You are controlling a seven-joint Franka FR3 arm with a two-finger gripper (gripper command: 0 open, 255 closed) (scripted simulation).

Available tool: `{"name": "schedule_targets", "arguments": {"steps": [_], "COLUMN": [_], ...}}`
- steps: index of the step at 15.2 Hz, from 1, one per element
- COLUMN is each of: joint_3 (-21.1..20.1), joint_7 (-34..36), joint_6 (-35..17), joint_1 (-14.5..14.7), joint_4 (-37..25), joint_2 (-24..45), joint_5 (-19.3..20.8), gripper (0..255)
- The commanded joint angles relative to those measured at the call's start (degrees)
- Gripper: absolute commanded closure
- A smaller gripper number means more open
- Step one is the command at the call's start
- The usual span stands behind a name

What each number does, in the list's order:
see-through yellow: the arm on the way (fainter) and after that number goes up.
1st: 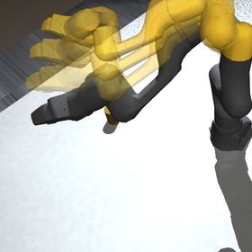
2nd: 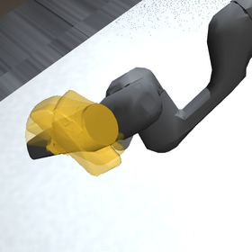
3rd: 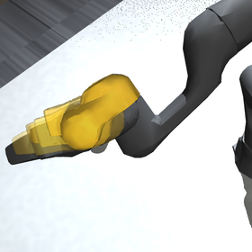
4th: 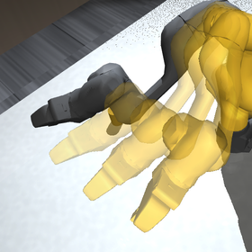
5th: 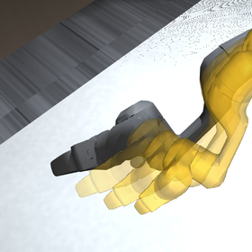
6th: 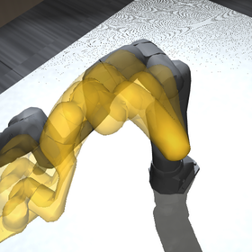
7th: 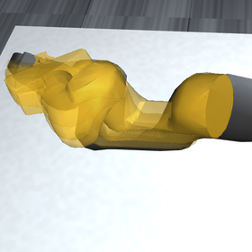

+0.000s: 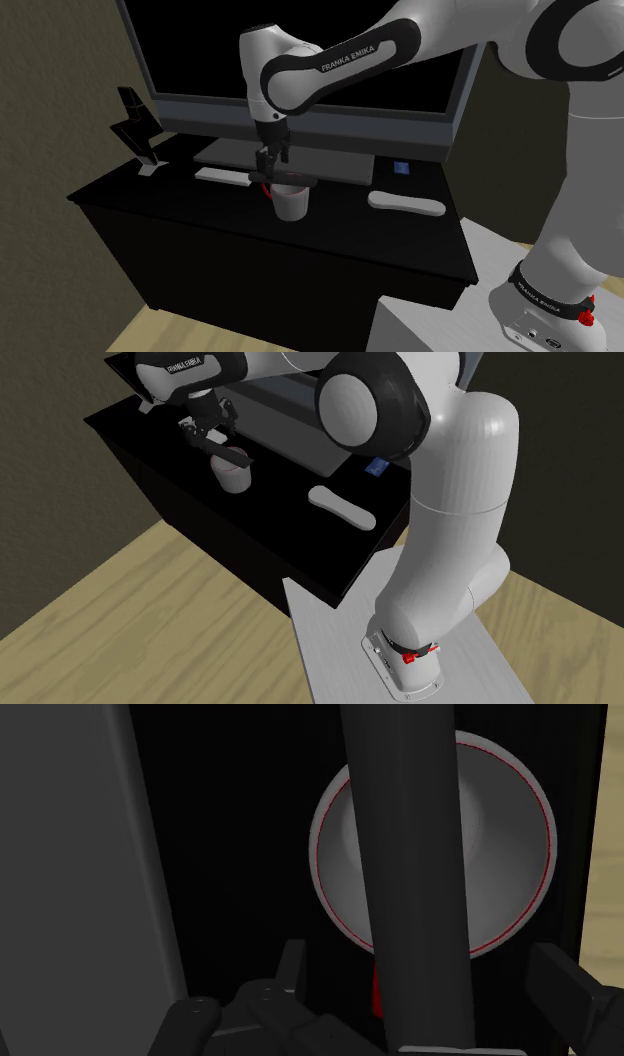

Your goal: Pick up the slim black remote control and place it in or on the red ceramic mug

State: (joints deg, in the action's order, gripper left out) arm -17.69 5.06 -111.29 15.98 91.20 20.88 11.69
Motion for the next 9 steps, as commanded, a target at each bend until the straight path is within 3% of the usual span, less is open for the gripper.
{"name": "schedule_targets", "arguments": {"steps": [1,9], "joint_3": [-0.22,-0.29], "joint_7": [-0.36,-0.47], "joint_6": [3.17,4.58], "joint_1": [0.08,0.18], "joint_4": [-2.22,-3.42], "joint_2": [-0.98,-1.20], "joint_5": [-0.45,-0.58], "gripper": [0,0]}}
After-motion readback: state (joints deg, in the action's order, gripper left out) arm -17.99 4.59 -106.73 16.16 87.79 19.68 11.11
